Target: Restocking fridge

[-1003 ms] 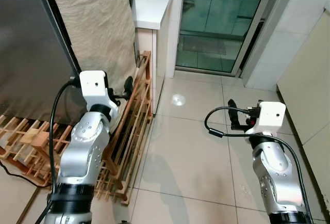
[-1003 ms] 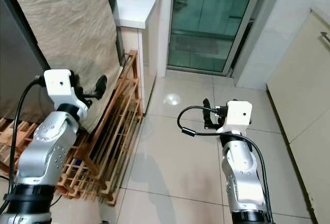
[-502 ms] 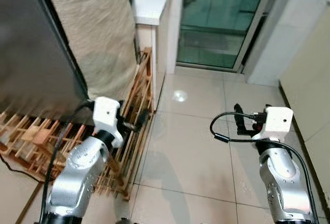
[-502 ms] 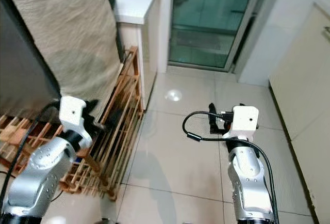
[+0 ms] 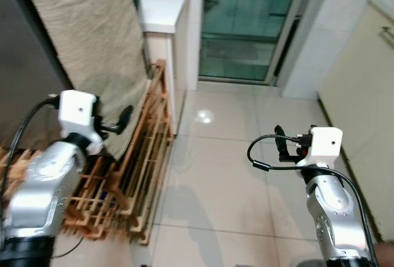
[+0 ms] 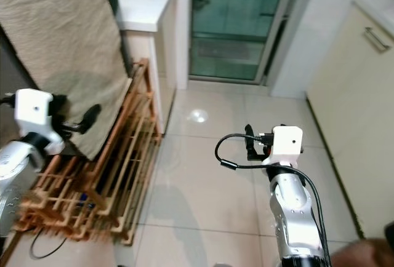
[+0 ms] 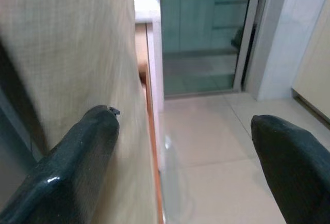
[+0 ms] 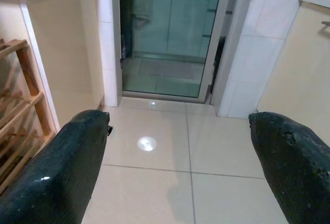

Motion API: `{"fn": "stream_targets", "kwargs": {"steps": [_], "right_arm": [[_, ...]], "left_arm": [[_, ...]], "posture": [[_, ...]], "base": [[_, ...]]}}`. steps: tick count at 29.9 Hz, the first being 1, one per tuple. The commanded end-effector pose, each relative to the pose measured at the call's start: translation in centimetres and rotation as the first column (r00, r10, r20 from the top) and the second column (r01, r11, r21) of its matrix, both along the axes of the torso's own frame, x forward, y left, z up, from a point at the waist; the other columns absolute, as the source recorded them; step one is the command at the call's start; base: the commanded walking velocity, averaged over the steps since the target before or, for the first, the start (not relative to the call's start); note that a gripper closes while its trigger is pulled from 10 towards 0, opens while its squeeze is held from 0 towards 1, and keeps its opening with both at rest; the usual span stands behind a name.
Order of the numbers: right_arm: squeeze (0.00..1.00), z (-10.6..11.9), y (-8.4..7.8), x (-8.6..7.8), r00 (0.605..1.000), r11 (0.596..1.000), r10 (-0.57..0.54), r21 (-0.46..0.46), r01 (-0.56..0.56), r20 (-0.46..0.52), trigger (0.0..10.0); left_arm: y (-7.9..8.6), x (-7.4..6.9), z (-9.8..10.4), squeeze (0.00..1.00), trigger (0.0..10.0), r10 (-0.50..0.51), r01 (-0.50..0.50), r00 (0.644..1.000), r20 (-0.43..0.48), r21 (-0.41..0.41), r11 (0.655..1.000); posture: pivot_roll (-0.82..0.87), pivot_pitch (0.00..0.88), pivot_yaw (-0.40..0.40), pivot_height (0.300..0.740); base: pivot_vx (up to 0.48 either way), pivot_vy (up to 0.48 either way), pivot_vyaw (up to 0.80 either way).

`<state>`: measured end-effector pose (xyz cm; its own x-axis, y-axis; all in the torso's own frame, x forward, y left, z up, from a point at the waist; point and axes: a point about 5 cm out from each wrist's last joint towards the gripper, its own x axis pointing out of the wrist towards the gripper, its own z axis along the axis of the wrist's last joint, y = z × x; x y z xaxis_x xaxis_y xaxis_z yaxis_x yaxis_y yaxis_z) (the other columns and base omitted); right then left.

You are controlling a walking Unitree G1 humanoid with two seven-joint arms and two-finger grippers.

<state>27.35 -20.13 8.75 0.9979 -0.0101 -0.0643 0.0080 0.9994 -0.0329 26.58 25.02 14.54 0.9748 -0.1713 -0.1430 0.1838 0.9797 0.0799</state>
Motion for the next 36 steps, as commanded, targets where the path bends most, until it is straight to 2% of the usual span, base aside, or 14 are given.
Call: {"fn": "stream_targets", "kwargs": {"steps": [1, 5, 9, 11, 14, 15, 16, 18, 19, 22, 24, 28, 35, 36], "right_arm": [[0.21, 0.9, 0.2, 0.8, 0.999, 1.000, 0.026, -0.011, -0.026, 0.026, 10.0], [0.21, 1.3, 0.4, 1.3, 0.998, 0.999, 0.042, -0.020, -0.042, 0.038, 10.0], [0.21, 1.4, 0.8, 1.2, 0.997, 0.998, 0.059, -0.033, -0.058, 0.045, 10.0], [0.20, 1.5, 1.0, 1.2, 0.997, 0.998, 0.060, -0.036, -0.058, 0.055, 10.0], [0.20, 1.4, 0.7, 0.7, 0.997, 0.999, 0.034, -0.027, -0.033, 0.062, 10.0], [0.20, 1.4, 0.7, 0.7, 0.997, 0.999, 0.034, -0.027, -0.033, 0.062, 10.0], [0.21, 1.1, 0.7, 0.4, 0.998, 1.000, 0.015, -0.021, -0.014, 0.062, 10.0], [0.21, 0.9, 0.7, 0.1, 0.998, 1.000, -0.007, -0.010, 0.007, 0.060, 10.0], [0.21, 0.9, 0.7, 0.1, 0.998, 1.000, -0.007, -0.010, 0.007, 0.060, 10.0], [0.21, 0.9, 0.9, -0.1, 0.997, 1.000, -0.021, 0.001, 0.022, 0.070, 10.0], [0.21, 1.0, 1.0, -0.2, 0.997, 1.000, -0.029, 0.003, 0.029, 0.077, 10.0], [0.21, 0.8, 0.7, -0.6, 0.996, 0.999, -0.051, 0.001, 0.051, 0.074, 10.0], [0.21, 0.4, 0.6, -0.8, 0.996, 0.998, -0.062, 0.000, 0.062, 0.064, 10.0], [0.21, 0.5, 0.7, -0.6, 0.996, 0.998, -0.057, 0.001, 0.057, 0.066, 10.0]], "left_arm": [[0.4, -0.6, -0.6, 0.00, 10.0, 0.008, -0.008, 0.999, -0.040, -0.008, 1.000], [0.6, -0.4, 0.1, 0.00, 10.0, 0.057, -0.057, 0.998, 0.006, -0.006, 0.998], [1.1, 0.5, 1.8, 0.00, 10.0, 0.142, -0.138, 0.987, 0.075, -0.060, 0.989], [1.1, 1.1, 2.6, 0.00, 10.0, 0.179, -0.167, 0.978, 0.107, -0.115, 0.979], [0.7, 2.4, 3.9, 0.00, 10.0, 0.255, -0.211, 0.957, 0.136, -0.271, 0.939], [0.7, 2.4, 3.9, 0.00, 10.0, 0.255, -0.211, 0.957, 0.136, -0.271, 0.939], [0.2, 3.3, 4.3, 0.00, 10.0, 0.265, -0.205, 0.956, 0.126, -0.357, 0.911], [-1.3, 4.2, 4.9, 0.00, 10.0, 0.225, -0.154, 0.965, 0.139, -0.395, 0.906], [-1.3, 4.2, 4.9, 0.00, 10.0, 0.225, -0.154, 0.965, 0.139, -0.395, 0.906], [-3.5, 5.1, 6.1, 0.00, 10.0, 0.131, -0.049, 0.976, 0.173, -0.410, 0.911], [-4.3, 5.3, 6.7, 0.00, 10.0, 0.083, 0.002, 0.978, 0.191, -0.407, 0.913], [-5.3, 5.2, 7.6, 0.00, 10.0, 0.004, 0.078, 0.977, 0.211, -0.380, 0.922], [-5.7, 5.0, 7.0, 0.00, 10.0, -0.027, 0.093, 0.979, 0.201, -0.327, 0.940], [-5.9, 5.3, 6.1, 0.00, 10.0, -0.024, 0.080, 0.983, 0.185, -0.302, 0.950]], "posture": [[0.07, 0.000, -0.048, 0.732], [0.06, 0.000, -0.063, 0.732], [0.04, 0.000, -0.050, 0.732], [0.03, 0.000, -0.032, 0.732], [0.01, 0.000, -0.006, 0.732], [0.01, 0.000, -0.006, 0.732], [-0.02, 0.000, 0.028, 0.732], [-0.02, 0.000, 0.038, 0.732], [-0.02, 0.000, 0.038, 0.732], [-0.04, 0.000, 0.070, 0.732], [-0.05, 0.000, 0.080, 0.732], [-0.05, 0.000, 0.095, 0.732], [-0.04, 0.000, 0.086, 0.732], [-0.04, 0.000, 0.083, 0.732]], "base": [[0.000, 0.000, 0.00], [0.000, 0.000, 0.00], [0.000, 0.000, 0.00], [0.000, 0.000, 0.00], [0.000, 0.000, 0.00], [0.000, 0.000, 0.00], [0.000, 0.000, 0.00], [0.000, 0.000, 0.00], [0.000, 0.000, 0.00], [0.000, 0.000, 0.00], [0.000, 0.000, 0.00], [0.000, 0.000, 0.00], [0.000, 0.000, 0.00], [0.000, 0.000, 0.00]]}}
